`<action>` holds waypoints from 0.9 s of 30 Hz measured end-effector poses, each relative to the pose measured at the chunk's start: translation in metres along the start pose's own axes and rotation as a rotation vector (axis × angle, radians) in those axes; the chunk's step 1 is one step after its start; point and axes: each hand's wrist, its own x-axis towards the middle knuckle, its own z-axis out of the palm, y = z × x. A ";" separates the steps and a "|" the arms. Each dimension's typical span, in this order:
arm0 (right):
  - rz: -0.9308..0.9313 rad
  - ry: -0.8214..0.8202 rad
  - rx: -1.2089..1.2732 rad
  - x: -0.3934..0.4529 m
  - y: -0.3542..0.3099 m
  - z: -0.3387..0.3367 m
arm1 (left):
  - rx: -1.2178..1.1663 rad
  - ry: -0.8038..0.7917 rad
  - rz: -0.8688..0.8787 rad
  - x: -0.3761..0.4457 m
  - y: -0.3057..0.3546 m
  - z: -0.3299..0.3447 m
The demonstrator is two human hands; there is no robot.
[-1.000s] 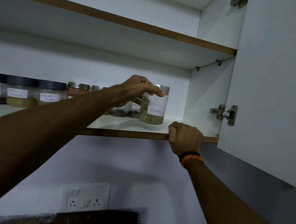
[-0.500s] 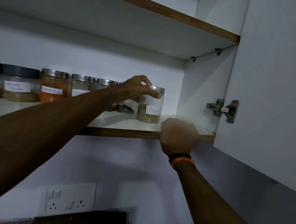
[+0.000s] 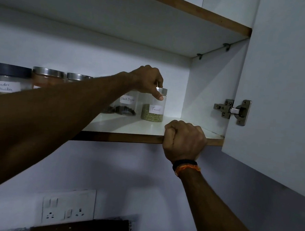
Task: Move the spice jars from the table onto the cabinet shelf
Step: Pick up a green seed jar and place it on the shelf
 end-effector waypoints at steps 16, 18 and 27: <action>-0.004 -0.003 0.013 -0.001 -0.001 -0.001 | 0.109 -0.010 -0.060 0.014 -0.021 0.012; 0.002 -0.009 0.017 -0.001 -0.002 -0.001 | 0.116 -0.006 -0.076 0.014 -0.021 0.014; 0.001 0.013 0.031 -0.001 -0.001 0.000 | 0.131 0.001 -0.102 0.017 -0.025 0.020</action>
